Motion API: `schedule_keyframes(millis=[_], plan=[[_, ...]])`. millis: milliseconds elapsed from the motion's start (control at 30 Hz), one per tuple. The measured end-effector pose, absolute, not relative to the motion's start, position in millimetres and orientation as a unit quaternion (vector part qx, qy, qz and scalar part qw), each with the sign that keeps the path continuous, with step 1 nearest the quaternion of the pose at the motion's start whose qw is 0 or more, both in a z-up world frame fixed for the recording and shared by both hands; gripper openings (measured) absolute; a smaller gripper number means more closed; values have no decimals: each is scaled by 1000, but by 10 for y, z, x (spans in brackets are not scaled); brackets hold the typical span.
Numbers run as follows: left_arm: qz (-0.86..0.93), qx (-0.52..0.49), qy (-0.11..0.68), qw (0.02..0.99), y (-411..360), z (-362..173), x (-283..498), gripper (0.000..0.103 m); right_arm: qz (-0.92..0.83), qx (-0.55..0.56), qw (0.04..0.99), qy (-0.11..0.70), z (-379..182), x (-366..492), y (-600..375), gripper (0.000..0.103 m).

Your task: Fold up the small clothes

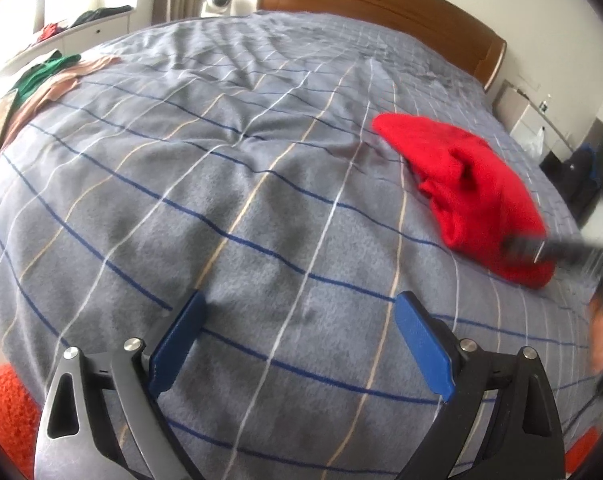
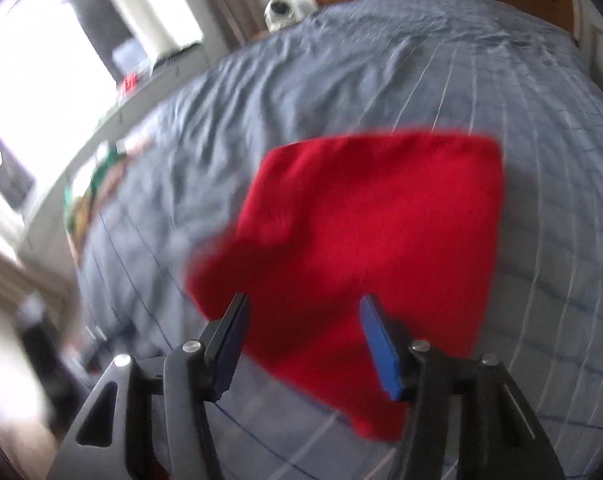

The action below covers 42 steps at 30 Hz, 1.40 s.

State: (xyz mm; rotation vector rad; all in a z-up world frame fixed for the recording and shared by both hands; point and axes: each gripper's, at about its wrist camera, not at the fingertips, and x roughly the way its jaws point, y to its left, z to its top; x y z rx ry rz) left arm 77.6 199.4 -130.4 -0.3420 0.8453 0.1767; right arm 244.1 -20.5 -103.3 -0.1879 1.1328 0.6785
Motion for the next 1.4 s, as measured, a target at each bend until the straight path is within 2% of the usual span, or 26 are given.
schedule_keyframes(millis=[67,133,233,400,533,600,633,700,733,767,867,933,1133,1167,1200,1233,1267,1333,1400], plan=[[86,-165,407,894,2000,-1302,758,96,306,-122,789,519,-1271,2312,-313,47],[87,-162,407,895,1985,-1306,760,96,307,-124,799,502,-1270,2230,-443,47],[89,-149,409,896,1923,-1317,805,96,309,-91,802,503,-1058,2267,-533,45],[84,-131,411,898,1855,-1310,808,96,308,-64,837,447,-662,2294,-699,47],[60,-161,405,898,1926,-1158,814,96,271,-58,814,510,-1173,2449,-824,48],[30,-198,386,901,2006,-1004,898,96,276,-26,815,509,-1254,2413,-975,48],[16,-214,379,900,2044,-932,976,96,280,-1,816,506,-1215,2403,-1049,49],[-24,-240,384,891,2093,-791,1315,99,281,41,816,503,-1105,2440,-1172,63],[-44,-247,397,883,2090,-777,1494,100,275,63,823,492,-1002,2497,-1253,74],[-73,-255,420,868,2073,-799,1738,100,273,79,829,482,-945,2539,-1280,79],[-97,-249,487,832,1977,-1007,2455,99,263,141,833,467,-775,2856,-1412,85],[-93,-249,513,816,1905,-1146,2713,99,262,179,821,475,-801,3110,-1471,86],[-117,-216,539,805,1553,-1326,2984,98,250,286,755,534,-1431,3741,-1504,86],[-127,-204,538,808,1454,-1329,3008,96,249,302,748,537,-1551,3768,-1442,85],[-129,-192,537,811,1392,-1330,3023,70,249,295,753,532,-1600,3767,-1351,83],[-129,-181,539,812,1353,-1319,3042,38,255,264,766,527,-1586,3754,-1223,63],[-132,-176,542,811,1290,-1317,3046,31,255,231,776,528,-1558,3731,-1115,36],[-122,-170,530,822,1260,-1224,2991,22,233,125,823,502,-1351,3597,-849,31],[-129,-148,504,841,1216,-1005,2892,22,240,56,853,460,-1094,3436,-681,29]])
